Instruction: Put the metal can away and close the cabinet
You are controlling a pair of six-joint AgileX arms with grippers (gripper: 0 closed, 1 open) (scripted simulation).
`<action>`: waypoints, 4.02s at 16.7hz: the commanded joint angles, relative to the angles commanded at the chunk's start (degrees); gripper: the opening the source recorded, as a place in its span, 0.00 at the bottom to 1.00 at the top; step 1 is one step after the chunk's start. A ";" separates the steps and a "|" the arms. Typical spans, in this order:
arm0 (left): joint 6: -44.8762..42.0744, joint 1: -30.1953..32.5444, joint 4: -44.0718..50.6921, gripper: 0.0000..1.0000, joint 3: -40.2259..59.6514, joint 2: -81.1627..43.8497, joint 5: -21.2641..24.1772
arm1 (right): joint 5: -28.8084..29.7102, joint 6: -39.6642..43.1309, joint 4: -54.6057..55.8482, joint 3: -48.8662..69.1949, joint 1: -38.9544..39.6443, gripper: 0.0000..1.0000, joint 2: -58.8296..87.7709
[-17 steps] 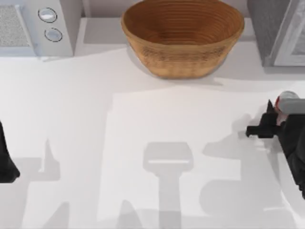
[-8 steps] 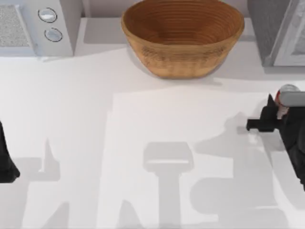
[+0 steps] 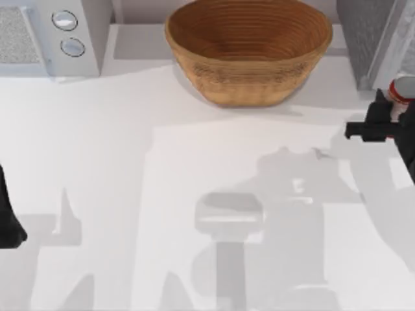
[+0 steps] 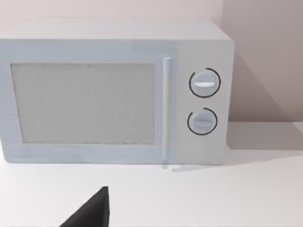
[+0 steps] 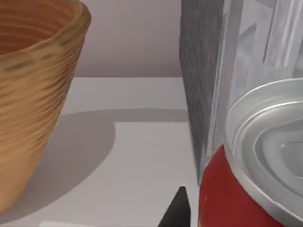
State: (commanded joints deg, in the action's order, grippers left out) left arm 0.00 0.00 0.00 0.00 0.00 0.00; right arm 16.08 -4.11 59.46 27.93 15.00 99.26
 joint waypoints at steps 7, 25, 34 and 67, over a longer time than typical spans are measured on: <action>0.00 0.00 0.00 1.00 0.00 0.00 0.00 | -0.21 -0.03 -18.24 2.05 0.04 0.00 -16.20; 0.00 0.00 0.00 1.00 0.00 0.00 0.00 | -6.37 1.51 -34.78 -9.58 -5.80 0.00 -48.80; 0.00 0.00 0.00 1.00 0.00 0.00 0.00 | -13.75 3.49 -53.56 -23.55 -12.80 0.00 -87.25; 0.00 0.00 0.00 1.00 0.00 0.00 0.00 | -6.57 3.24 -79.91 57.14 -5.94 0.00 -34.49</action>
State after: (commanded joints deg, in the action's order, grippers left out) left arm 0.00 0.00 0.00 0.00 0.00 0.00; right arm 9.51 -0.87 -20.45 85.07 9.06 64.78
